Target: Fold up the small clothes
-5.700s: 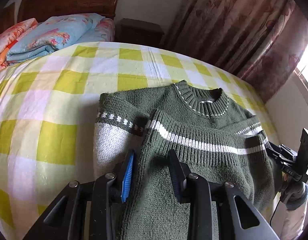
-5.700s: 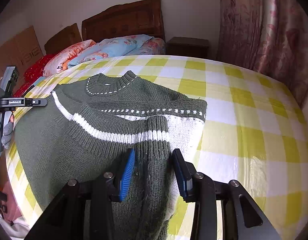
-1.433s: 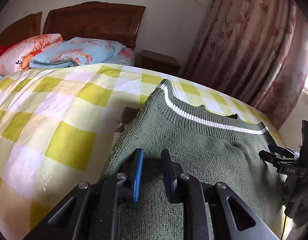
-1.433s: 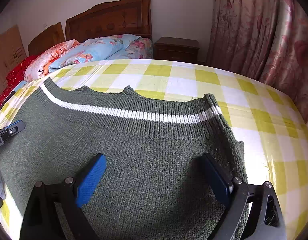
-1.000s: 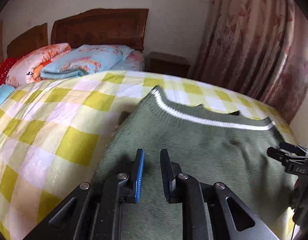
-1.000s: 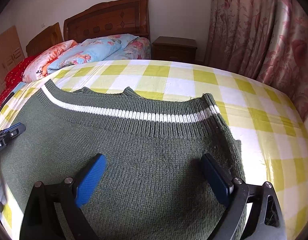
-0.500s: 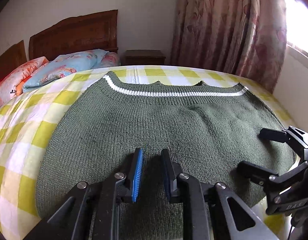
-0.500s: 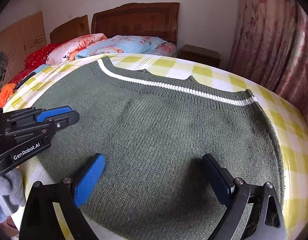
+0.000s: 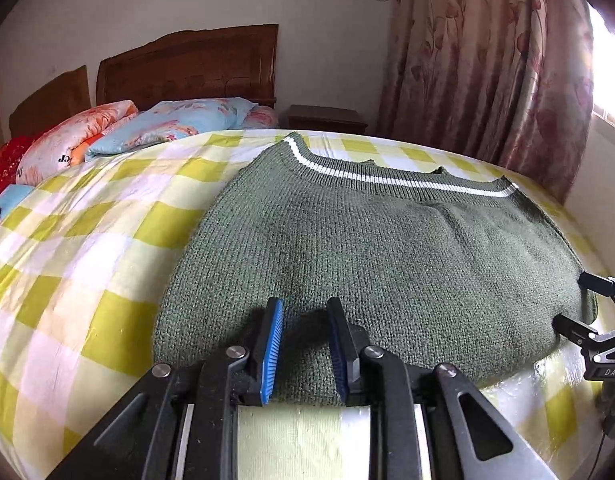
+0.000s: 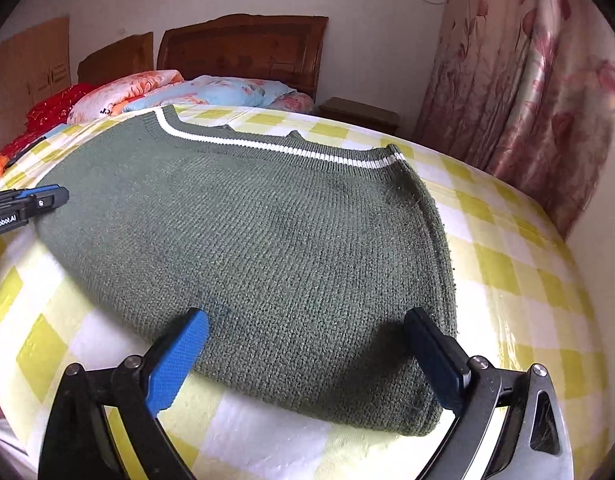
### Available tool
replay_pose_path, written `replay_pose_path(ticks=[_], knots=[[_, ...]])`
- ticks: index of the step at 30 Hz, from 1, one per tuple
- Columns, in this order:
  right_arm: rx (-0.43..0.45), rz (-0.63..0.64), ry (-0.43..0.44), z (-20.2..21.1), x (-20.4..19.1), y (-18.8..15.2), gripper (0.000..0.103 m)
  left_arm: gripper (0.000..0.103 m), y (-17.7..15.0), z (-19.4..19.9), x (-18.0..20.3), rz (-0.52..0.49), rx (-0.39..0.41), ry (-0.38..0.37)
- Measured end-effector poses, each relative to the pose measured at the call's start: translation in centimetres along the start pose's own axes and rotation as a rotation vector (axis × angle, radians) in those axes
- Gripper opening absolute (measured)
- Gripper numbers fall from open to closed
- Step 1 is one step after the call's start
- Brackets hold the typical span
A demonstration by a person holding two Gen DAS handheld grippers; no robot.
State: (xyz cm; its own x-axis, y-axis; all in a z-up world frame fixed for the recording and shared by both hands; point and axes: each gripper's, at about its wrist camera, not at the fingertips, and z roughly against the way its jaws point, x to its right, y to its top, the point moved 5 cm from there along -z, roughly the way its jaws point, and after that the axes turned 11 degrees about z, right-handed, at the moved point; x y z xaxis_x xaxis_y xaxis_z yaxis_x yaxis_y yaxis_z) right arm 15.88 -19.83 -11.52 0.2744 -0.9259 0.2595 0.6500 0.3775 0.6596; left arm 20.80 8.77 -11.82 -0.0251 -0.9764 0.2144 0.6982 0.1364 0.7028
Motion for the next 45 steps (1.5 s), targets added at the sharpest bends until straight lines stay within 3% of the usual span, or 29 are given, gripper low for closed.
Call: replay_pose_path(ticks=[9, 12, 16, 20, 23, 27, 30, 34, 38, 43, 45], knots=[[-0.010, -0.032, 0.004, 0.2, 0.0, 0.2, 0.103, 0.024, -0.1, 0.3, 0.9, 0.004, -0.007, 0.032], [0.010, -0.097, 0.058, 1.0, -0.7, 1.5, 0.103, 0.024, -0.2, 1.7, 3.3, -0.011, 0.006, -0.035], [0.028, -0.010, 0.085, 0.9, -4.2, 3.5, 0.103, 0.024, -1.5, 1.7, 7.1, -0.128, -0.012, -0.053], [-0.026, 0.068, 0.094, -0.7, -6.3, 3.0, 0.103, 0.024, -2.7, 0.3, 7.0, -0.148, -0.072, -0.033], [-0.022, 0.066, 0.100, -0.3, -5.2, 2.5, 0.103, 0.024, -2.4, 0.5, 5.7, -0.125, -0.069, -0.008], [-0.060, -0.060, 0.058, 0.2, -1.2, 1.5, 0.103, 0.024, -0.9, 1.1, 3.4, -0.052, -0.048, 0.012], [-0.051, -0.158, 0.063, 0.7, 1.1, 2.1, 0.103, 0.024, 1.5, 0.8, 3.4, -0.053, -0.015, 0.021], [-0.022, -0.076, 0.068, -0.5, 0.3, 6.1, 0.103, 0.024, 6.0, -1.9, 5.6, -0.120, 0.019, 0.026], [-0.023, 0.003, 0.059, -3.9, -0.7, 10.8, 0.103, 0.024, 10.1, -6.3, 6.9, -0.130, 0.000, 0.037], [-0.064, -0.003, 0.062, -9.0, -0.4, 13.7, 0.103, 0.024, 9.4, -12.3, 6.0, -0.169, -0.101, 0.113], [-0.119, -0.019, 0.060, -11.2, 0.4, 13.2, 0.103, 0.024, 9.3, -12.2, 5.6, -0.150, -0.087, 0.086]])
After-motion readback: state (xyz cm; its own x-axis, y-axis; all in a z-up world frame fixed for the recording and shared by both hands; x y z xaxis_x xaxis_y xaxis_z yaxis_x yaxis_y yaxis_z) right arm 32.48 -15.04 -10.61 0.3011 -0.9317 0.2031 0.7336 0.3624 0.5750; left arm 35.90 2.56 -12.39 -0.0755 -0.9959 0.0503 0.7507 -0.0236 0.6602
